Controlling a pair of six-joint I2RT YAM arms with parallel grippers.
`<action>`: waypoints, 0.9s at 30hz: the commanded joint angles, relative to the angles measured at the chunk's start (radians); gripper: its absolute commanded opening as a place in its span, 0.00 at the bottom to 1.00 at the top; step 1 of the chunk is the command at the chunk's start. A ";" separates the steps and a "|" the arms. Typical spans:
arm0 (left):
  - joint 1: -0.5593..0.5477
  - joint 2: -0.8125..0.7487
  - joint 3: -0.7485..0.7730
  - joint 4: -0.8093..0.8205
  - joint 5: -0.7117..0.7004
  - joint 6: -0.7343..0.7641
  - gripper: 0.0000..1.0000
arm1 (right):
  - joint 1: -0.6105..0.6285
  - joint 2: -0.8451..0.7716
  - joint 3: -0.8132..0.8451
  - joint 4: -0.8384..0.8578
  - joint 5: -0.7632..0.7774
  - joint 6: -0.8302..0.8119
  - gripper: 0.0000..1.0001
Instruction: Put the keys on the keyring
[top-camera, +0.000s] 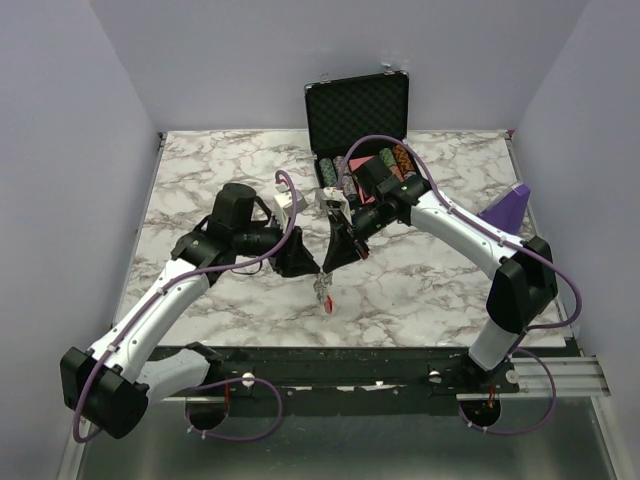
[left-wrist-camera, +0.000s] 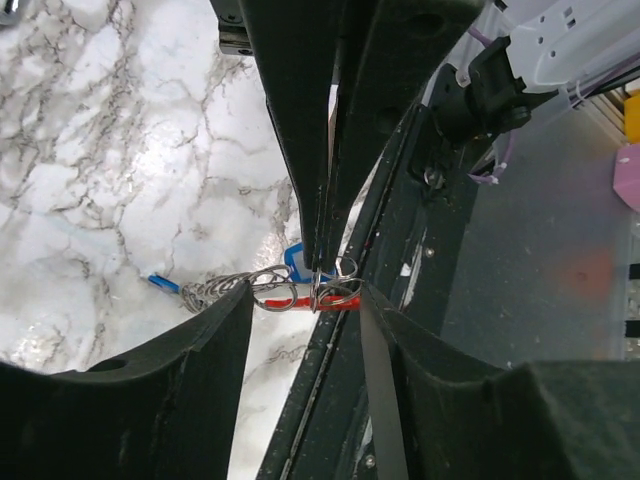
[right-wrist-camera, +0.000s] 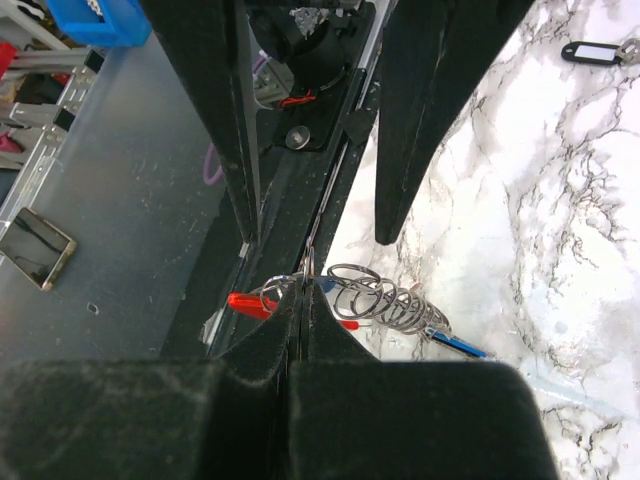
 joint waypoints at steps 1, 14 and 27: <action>0.004 0.019 -0.002 0.028 0.064 -0.033 0.52 | 0.009 0.015 0.033 -0.022 -0.003 -0.019 0.01; 0.005 0.065 -0.003 0.040 0.110 -0.030 0.42 | 0.009 0.013 0.031 -0.017 -0.009 -0.013 0.01; 0.004 0.097 0.016 -0.004 0.113 -0.002 0.25 | 0.011 0.015 0.030 -0.012 -0.011 -0.007 0.01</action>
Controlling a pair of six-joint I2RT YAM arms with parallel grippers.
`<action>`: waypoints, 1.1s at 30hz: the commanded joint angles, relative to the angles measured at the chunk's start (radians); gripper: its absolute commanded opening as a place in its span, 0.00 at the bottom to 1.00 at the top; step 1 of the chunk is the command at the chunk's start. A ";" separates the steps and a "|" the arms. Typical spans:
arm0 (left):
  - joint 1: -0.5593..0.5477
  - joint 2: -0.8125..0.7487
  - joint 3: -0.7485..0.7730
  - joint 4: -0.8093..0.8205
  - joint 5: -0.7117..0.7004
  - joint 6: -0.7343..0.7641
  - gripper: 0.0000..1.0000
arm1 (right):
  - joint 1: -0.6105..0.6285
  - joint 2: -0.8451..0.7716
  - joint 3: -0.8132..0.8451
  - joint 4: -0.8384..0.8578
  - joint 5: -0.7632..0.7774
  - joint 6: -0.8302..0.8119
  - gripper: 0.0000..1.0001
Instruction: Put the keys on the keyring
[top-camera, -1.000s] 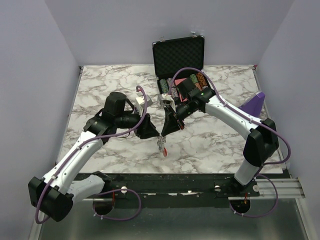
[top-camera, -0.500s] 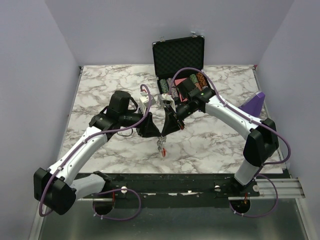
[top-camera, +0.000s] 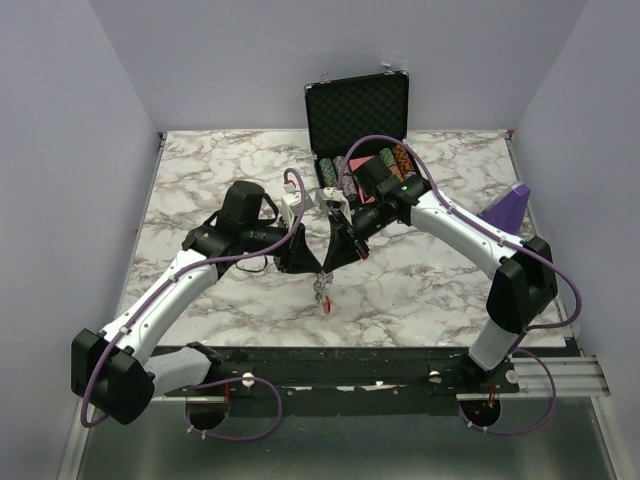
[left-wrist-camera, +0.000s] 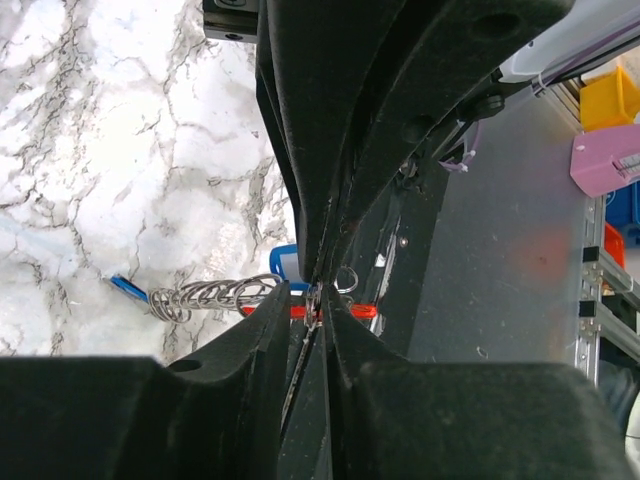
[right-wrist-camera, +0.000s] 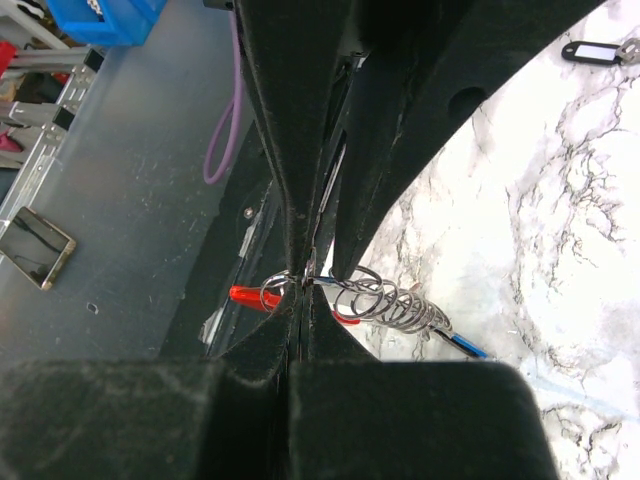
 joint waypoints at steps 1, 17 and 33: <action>0.002 0.010 0.018 -0.029 0.028 0.030 0.23 | 0.011 0.016 0.028 -0.011 -0.011 -0.002 0.01; 0.004 -0.216 -0.181 0.325 -0.112 -0.110 0.00 | 0.014 0.015 0.017 0.016 -0.048 0.030 0.04; -0.004 -0.301 -0.396 0.738 -0.199 -0.315 0.00 | 0.021 0.021 -0.003 0.044 -0.104 0.059 0.07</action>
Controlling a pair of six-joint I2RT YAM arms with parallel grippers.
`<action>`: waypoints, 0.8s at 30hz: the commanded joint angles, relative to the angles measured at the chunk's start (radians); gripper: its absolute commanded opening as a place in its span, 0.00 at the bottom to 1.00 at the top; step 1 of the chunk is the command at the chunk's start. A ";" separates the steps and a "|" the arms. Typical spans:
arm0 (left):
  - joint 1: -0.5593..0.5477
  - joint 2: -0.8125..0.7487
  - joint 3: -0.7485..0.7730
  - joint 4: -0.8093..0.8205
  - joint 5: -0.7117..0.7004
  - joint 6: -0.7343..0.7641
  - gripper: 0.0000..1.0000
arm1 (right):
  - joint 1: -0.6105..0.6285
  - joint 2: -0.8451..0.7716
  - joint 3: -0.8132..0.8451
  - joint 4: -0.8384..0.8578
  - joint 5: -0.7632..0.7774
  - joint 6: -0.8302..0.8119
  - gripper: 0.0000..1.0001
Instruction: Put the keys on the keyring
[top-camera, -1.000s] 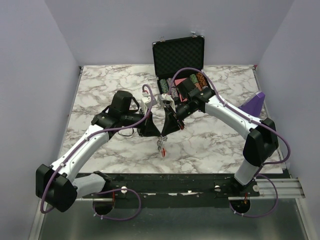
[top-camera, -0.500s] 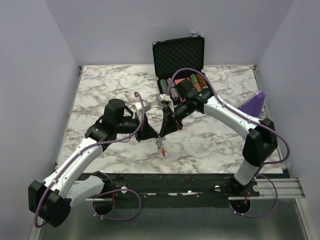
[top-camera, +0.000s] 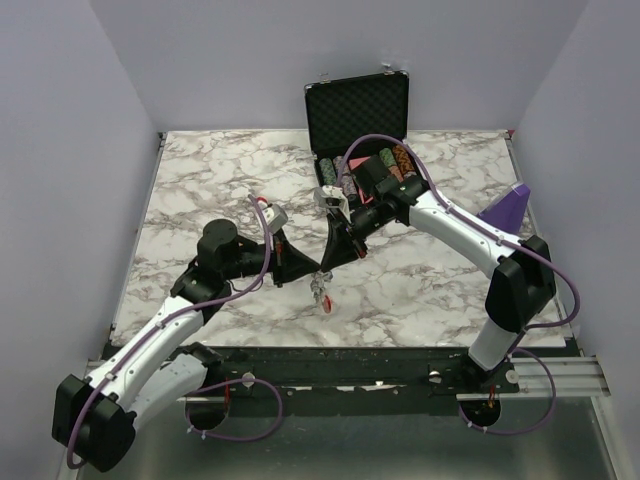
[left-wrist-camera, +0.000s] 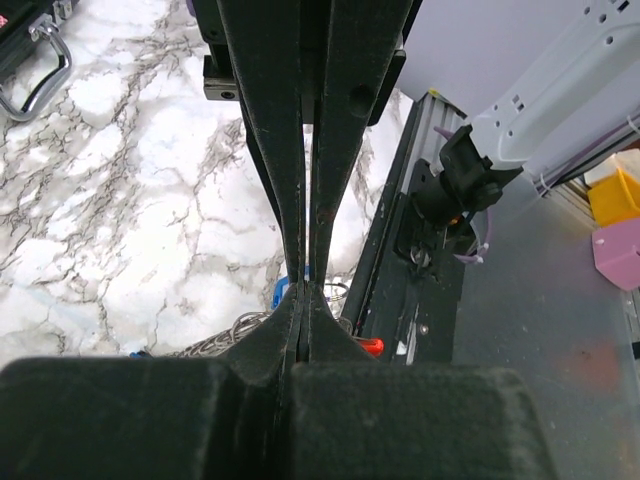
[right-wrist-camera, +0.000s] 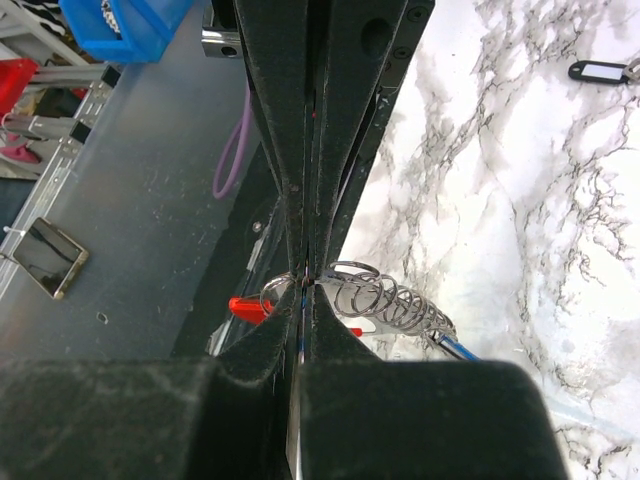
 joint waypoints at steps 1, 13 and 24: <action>0.001 -0.025 -0.030 0.178 -0.099 -0.052 0.00 | 0.017 0.015 -0.003 0.006 -0.069 0.017 0.08; 0.000 -0.066 -0.075 0.203 -0.137 -0.060 0.00 | 0.019 0.012 -0.016 0.048 -0.084 0.064 0.17; 0.001 -0.106 -0.173 0.393 -0.166 -0.152 0.00 | 0.017 0.014 -0.033 0.090 -0.095 0.110 0.25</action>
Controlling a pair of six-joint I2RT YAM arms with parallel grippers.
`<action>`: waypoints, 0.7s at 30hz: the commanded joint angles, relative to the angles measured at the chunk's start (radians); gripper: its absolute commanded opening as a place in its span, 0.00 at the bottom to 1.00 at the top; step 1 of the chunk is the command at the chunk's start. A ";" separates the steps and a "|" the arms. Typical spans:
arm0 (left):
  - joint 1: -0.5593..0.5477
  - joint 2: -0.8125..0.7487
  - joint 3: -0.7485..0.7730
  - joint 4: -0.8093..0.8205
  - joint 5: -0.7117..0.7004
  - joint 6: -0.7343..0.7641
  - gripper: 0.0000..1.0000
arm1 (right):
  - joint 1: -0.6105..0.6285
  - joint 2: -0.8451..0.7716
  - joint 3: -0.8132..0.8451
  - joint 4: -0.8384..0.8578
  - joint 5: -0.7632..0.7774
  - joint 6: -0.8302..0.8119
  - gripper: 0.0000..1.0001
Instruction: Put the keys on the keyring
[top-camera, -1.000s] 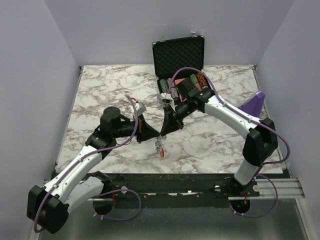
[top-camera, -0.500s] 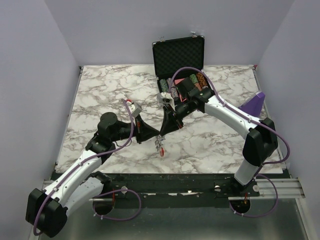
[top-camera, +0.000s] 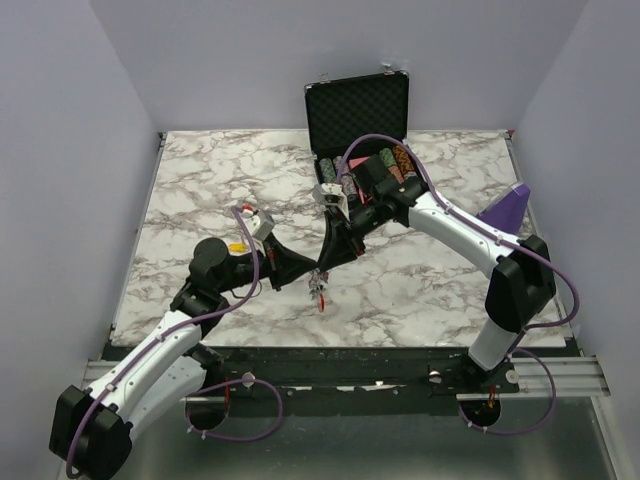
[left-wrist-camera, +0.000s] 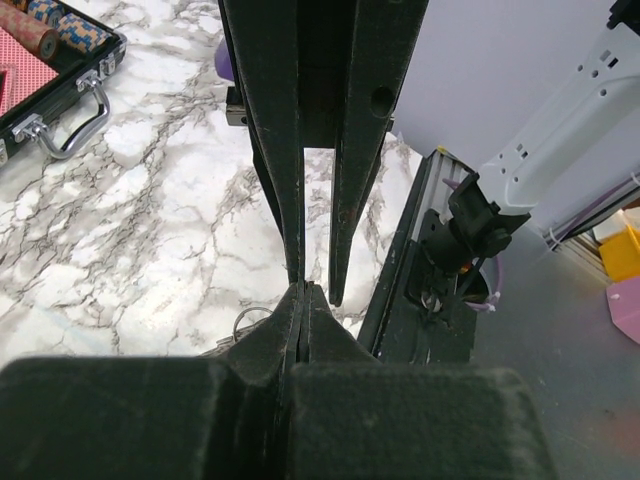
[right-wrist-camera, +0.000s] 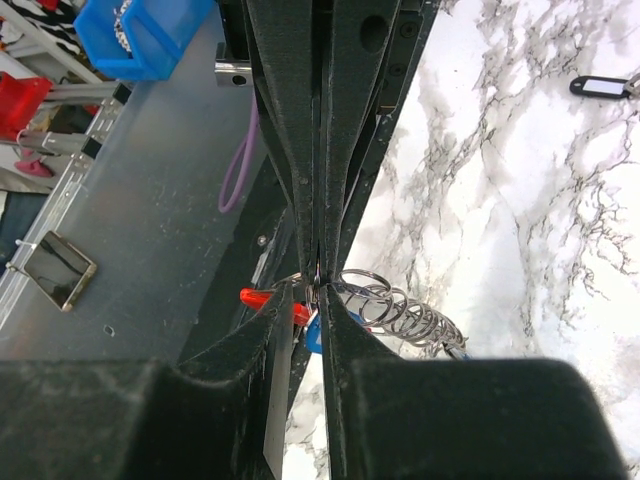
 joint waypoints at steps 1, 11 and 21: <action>0.002 -0.013 -0.031 0.184 -0.069 -0.055 0.00 | 0.018 0.014 -0.020 0.014 -0.068 0.031 0.25; 0.002 -0.057 -0.065 0.212 -0.112 -0.054 0.00 | 0.018 0.015 -0.030 0.054 -0.048 0.071 0.29; 0.002 -0.059 -0.071 0.190 -0.106 -0.046 0.00 | 0.016 0.006 -0.034 0.089 -0.045 0.111 0.33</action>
